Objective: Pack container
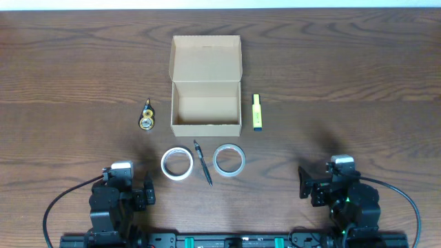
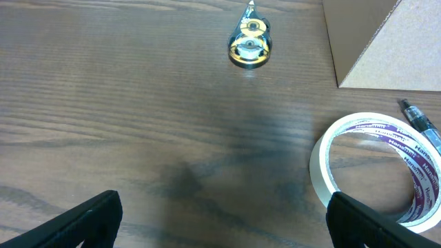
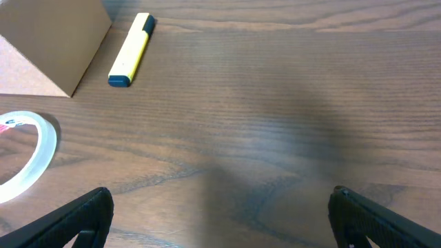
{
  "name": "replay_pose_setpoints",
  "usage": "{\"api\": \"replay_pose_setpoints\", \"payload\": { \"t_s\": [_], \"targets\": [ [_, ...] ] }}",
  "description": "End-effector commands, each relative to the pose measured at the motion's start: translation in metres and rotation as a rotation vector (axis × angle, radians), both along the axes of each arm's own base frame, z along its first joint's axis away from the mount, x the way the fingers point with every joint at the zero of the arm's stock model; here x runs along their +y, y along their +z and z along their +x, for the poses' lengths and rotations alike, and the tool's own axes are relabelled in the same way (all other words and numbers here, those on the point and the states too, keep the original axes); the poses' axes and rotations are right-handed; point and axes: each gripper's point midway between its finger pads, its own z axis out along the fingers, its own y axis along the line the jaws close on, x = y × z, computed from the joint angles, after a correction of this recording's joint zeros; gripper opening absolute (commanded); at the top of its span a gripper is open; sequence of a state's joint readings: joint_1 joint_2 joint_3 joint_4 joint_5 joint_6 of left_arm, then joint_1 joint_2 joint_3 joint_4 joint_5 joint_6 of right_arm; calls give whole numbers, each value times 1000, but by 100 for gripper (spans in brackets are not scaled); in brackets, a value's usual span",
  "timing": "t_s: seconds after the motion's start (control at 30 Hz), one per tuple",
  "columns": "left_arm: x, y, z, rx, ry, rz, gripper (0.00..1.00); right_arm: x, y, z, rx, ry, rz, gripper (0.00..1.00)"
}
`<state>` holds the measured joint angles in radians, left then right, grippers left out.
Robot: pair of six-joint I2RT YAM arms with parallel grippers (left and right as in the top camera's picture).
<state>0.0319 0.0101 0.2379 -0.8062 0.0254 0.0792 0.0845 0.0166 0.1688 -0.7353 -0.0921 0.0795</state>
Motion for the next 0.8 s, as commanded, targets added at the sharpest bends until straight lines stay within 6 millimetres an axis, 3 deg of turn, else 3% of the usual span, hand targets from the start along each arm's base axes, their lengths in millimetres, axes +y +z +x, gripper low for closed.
{"api": "replay_pose_setpoints", "payload": {
  "t_s": [0.0, 0.67, 0.77],
  "targets": [
    [1, -25, -8, 79, 5, 6, 95, 0, -1, 0, -4, -3, -1, 99],
    [1, -25, -8, 79, 5, 6, 95, -1, -1, 0, -4, -3, -5, 99],
    [1, -25, -8, 79, 5, 6, 95, 9, 2, -1, -8, 46, 28, 99]
  ]
}}
